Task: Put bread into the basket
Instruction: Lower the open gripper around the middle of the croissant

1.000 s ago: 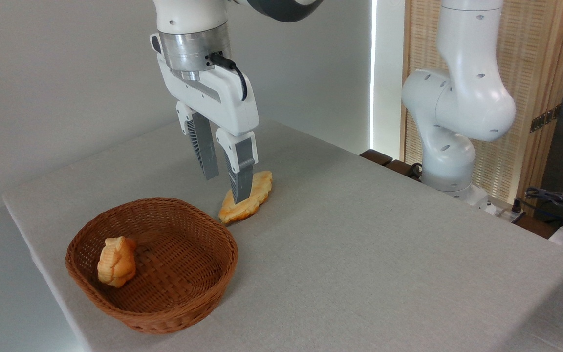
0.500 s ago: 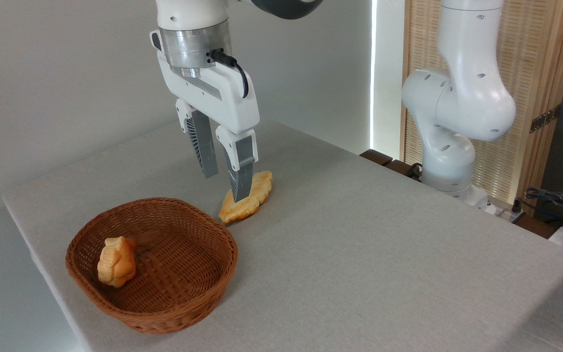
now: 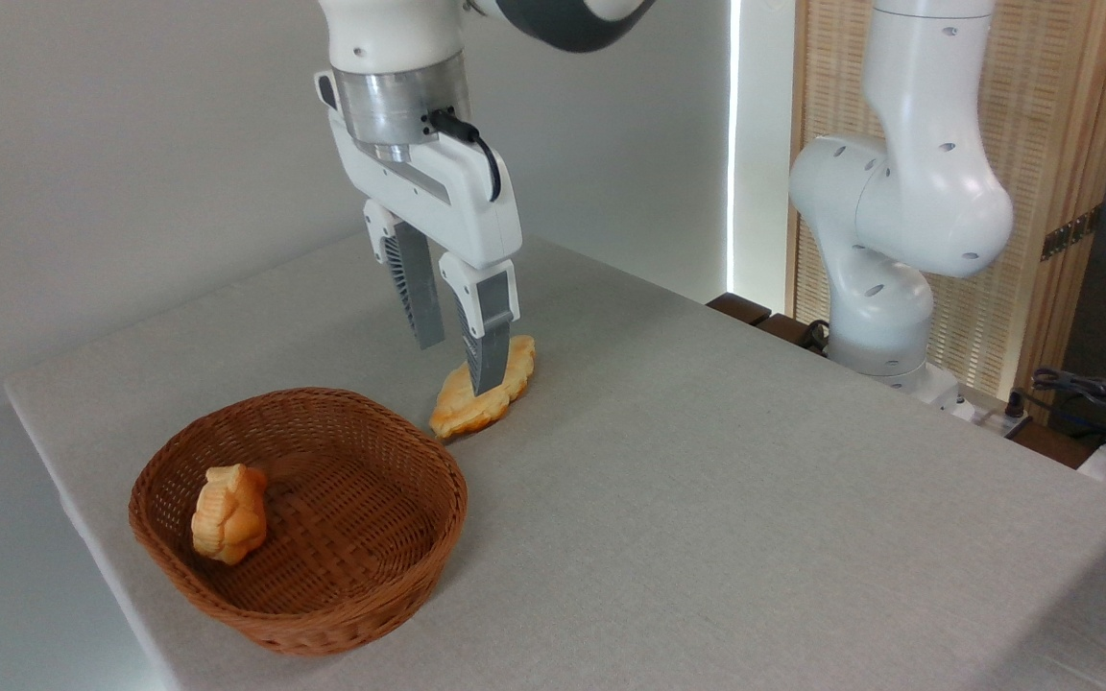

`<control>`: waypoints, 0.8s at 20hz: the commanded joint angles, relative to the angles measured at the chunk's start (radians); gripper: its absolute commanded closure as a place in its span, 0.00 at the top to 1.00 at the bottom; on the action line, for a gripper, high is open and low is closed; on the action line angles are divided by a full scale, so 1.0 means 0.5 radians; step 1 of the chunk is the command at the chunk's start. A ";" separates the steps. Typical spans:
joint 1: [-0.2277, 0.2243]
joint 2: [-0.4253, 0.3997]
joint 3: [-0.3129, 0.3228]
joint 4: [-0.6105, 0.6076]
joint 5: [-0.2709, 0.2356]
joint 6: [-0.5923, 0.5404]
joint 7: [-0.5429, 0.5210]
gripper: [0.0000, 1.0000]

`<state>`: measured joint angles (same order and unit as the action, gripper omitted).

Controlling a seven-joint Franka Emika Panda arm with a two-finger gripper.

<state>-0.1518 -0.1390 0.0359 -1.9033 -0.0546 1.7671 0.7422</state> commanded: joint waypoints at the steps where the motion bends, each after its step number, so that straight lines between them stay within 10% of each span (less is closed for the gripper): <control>1: -0.147 -0.090 -0.004 -0.240 -0.026 0.080 -0.073 1.00; 9: -0.402 -0.142 -0.004 -0.614 -0.136 0.404 -0.916 1.00; 16: -0.522 -0.109 -0.004 -0.728 -0.136 0.601 -1.175 1.00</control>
<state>-0.3737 -0.1791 0.0216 -2.2281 -0.1070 2.0257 0.1937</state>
